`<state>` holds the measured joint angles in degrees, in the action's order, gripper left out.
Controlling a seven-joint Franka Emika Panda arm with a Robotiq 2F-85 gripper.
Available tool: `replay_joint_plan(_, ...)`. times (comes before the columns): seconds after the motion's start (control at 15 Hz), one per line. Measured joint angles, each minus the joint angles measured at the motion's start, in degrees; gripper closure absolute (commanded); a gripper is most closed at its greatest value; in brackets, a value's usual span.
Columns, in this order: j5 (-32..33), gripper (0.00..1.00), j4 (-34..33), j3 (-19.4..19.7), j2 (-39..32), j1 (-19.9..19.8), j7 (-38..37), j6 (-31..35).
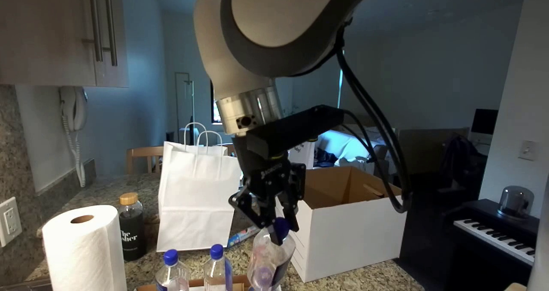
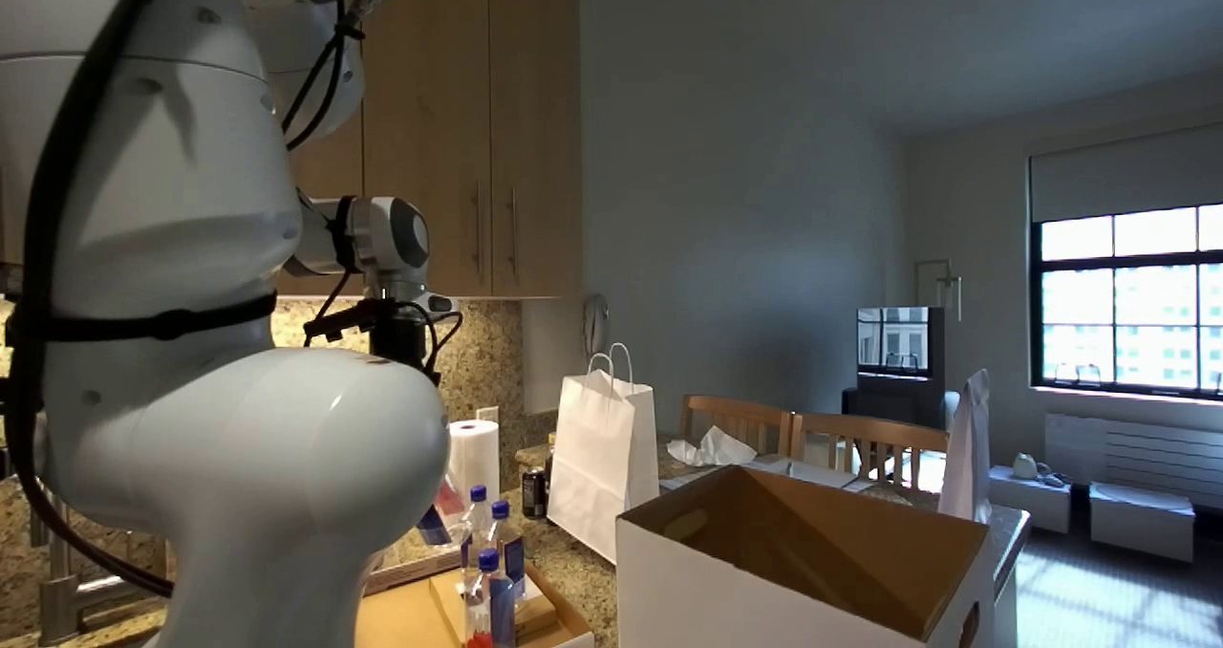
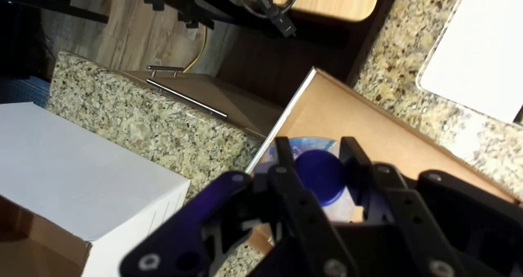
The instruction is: Pick the bottle in the box and put it on the table
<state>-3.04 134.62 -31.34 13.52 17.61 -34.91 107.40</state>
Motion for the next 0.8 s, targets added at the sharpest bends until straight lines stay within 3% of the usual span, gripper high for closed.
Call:
replay_joint_plan(0.2,-1.8,0.86,-2.8,1.0,-4.2,2.5,5.4,0.0)
replay_joint_plan(0.47,-10.7,0.87,-6.9,4.8,-6.0,3.5,12.6,0.6)
replay_joint_plan(0.8,-17.3,0.87,-9.9,10.0,-11.2,2.2,13.2,4.3)
